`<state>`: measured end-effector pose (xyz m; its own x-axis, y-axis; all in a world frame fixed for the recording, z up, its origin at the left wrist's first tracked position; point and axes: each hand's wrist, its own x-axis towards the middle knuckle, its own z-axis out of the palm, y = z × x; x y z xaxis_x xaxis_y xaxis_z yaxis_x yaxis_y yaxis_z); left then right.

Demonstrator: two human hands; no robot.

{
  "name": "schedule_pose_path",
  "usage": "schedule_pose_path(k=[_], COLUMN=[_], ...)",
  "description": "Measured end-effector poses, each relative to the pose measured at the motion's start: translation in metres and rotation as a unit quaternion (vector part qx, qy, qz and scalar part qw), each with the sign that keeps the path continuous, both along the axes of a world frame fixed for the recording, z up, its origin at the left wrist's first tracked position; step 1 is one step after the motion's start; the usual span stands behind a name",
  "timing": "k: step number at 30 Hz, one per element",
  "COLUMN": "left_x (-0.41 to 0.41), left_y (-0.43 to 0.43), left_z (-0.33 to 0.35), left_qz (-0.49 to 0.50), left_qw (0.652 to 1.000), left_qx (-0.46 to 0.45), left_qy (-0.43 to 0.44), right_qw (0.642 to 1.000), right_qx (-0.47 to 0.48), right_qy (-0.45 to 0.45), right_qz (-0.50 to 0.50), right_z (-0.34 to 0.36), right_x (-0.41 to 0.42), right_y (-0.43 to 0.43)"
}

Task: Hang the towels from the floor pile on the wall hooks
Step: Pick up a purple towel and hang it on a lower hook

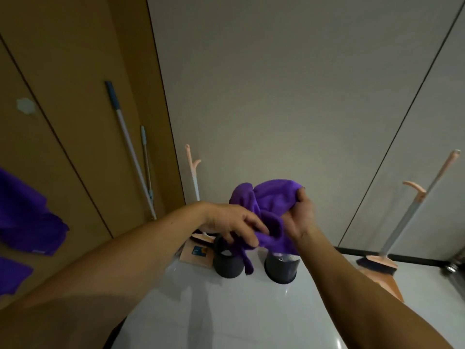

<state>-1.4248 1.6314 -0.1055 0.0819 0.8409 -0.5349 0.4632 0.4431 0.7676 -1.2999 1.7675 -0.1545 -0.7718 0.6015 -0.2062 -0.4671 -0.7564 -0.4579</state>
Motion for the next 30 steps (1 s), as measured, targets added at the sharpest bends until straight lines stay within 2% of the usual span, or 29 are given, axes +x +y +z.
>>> schedule_pose_path(k=[3,5,8,10,12,13,16,19,21,26,28,30], left_x=[-0.018,-0.028,-0.043,-0.051,-0.054,-0.053,-0.04,-0.024,-0.017,0.003,0.003,0.0], left_y=[-0.01,-0.012,-0.008,-0.005,-0.005,-0.006,-0.01,-0.011,-0.008,0.002,0.002,0.003], left_z=[-0.006,-0.012,-0.025,-0.032,-0.033,-0.033,-0.036,-0.047,-0.056,-0.058,-0.056,-0.053], left_qz=[0.016,0.092,0.225,0.342,0.413,0.413,0.331,0.29,0.256,0.252,0.264,0.283], left_qw=[0.996,0.993,0.964,0.921,0.896,0.901,0.94,0.945,0.954,0.967,0.962,0.947], left_qx=[-0.078,-0.076,0.037,0.122,0.136,0.122,0.039,0.004,-0.01,-0.012,-0.017,0.007], left_qy=[-0.048,0.014,0.133,0.14,0.089,0.044,-0.072,-0.149,-0.153,-0.037,-0.071,-0.151], right_qw=[0.999,0.999,0.998,0.998,0.998,0.998,0.996,0.995,0.993,0.988,0.988,0.988], right_qx=[0.009,0.018,0.02,0.035,0.036,0.034,0.026,0.029,0.032,0.034,0.036,0.043], right_qy=[0.035,0.04,0.048,0.048,0.051,0.054,0.074,0.082,0.097,0.125,0.127,0.127], right_qz=[0.009,0.022,0.032,0.032,0.028,0.027,0.03,0.044,0.059,0.082,0.084,0.078], right_z=[0.013,0.021,0.032,0.04,0.045,0.047,0.052,0.056,0.061,0.078,0.084,0.089], right_x=[-0.005,-0.008,-0.01,-0.01,-0.012,-0.012,-0.015,-0.019,-0.019,-0.012,-0.008,-0.003], right_y=[0.006,0.007,0.01,0.009,0.008,0.008,0.005,0.0,-0.003,-0.006,-0.004,-0.001])
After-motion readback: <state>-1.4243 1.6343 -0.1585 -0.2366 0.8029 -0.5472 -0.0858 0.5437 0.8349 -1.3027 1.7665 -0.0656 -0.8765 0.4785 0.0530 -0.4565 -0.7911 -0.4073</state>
